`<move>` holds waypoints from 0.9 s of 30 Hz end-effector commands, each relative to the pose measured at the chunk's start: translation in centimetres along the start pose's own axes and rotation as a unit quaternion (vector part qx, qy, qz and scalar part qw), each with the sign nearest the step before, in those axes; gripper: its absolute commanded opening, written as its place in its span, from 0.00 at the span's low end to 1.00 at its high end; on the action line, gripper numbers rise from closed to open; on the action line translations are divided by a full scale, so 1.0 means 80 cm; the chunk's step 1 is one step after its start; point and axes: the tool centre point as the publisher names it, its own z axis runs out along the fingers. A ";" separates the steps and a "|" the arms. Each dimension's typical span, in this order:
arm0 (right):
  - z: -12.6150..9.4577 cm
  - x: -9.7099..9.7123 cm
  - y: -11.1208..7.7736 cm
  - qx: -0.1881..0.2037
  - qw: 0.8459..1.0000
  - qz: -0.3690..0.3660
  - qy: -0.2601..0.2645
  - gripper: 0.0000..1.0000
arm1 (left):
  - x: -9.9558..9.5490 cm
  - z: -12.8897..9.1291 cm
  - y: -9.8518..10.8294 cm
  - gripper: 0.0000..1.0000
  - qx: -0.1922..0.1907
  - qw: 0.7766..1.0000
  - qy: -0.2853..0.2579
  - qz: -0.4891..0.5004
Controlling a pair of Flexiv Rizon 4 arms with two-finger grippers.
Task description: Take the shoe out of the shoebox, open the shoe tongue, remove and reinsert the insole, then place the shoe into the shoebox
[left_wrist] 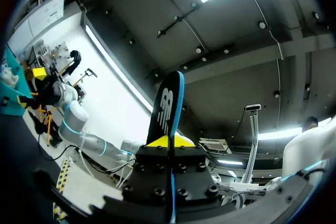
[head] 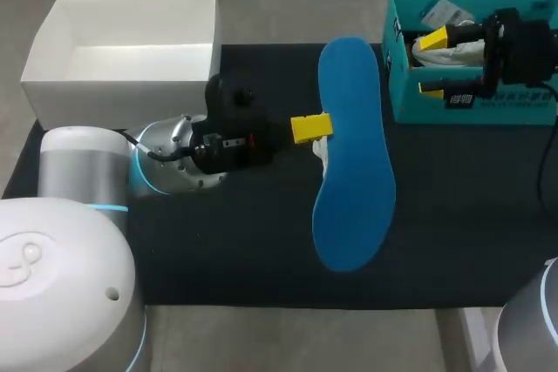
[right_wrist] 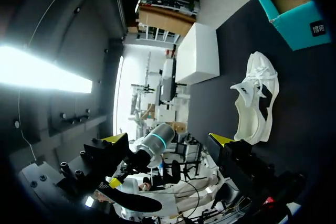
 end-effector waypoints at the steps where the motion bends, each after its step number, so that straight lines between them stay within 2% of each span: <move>1: -0.005 0.010 0.001 0.009 1.000 -0.012 0.002 1.00 | 0.001 0.000 0.001 0.00 0.001 1.000 -0.001 0.000; 13: -0.005 0.010 0.001 0.009 1.000 -0.012 0.002 1.00 | 0.001 0.000 0.001 0.00 0.001 1.000 -0.001 0.000; 15: -0.005 0.010 0.001 0.009 1.000 -0.012 0.002 1.00 | -0.003 -0.005 -0.004 0.00 -0.072 0.995 0.019 0.065; 17: -0.005 0.010 0.001 0.009 1.000 -0.012 0.002 1.00 | -0.012 -0.013 -0.010 0.00 -0.140 0.982 0.011 0.127; 19: -0.005 0.010 0.001 0.009 1.000 -0.012 0.002 1.00 | -0.020 -0.020 -0.018 0.00 -0.200 0.961 0.007 0.192; 20: -0.005 0.010 0.001 0.009 1.000 -0.012 0.002 1.00 | -0.024 -0.024 -0.023 0.00 -0.238 0.943 0.010 0.233; 21: -0.005 0.010 0.001 0.009 1.000 -0.012 0.002 1.00 | -0.027 -0.028 -0.027 0.00 -0.264 0.929 0.011 0.258; 22: -0.005 0.010 0.001 0.009 1.000 -0.012 0.002 1.00 | -0.029 -0.031 -0.032 0.00 -0.267 0.923 0.007 0.277; 26: -0.005 0.010 0.001 0.009 1.000 -0.012 0.002 1.00 | -0.040 -0.047 -0.053 0.00 -0.352 0.846 -0.008 0.399; 27: -0.005 0.010 0.001 0.009 1.000 -0.012 0.002 1.00 | -0.041 -0.051 -0.056 0.00 -0.356 0.841 -0.021 0.407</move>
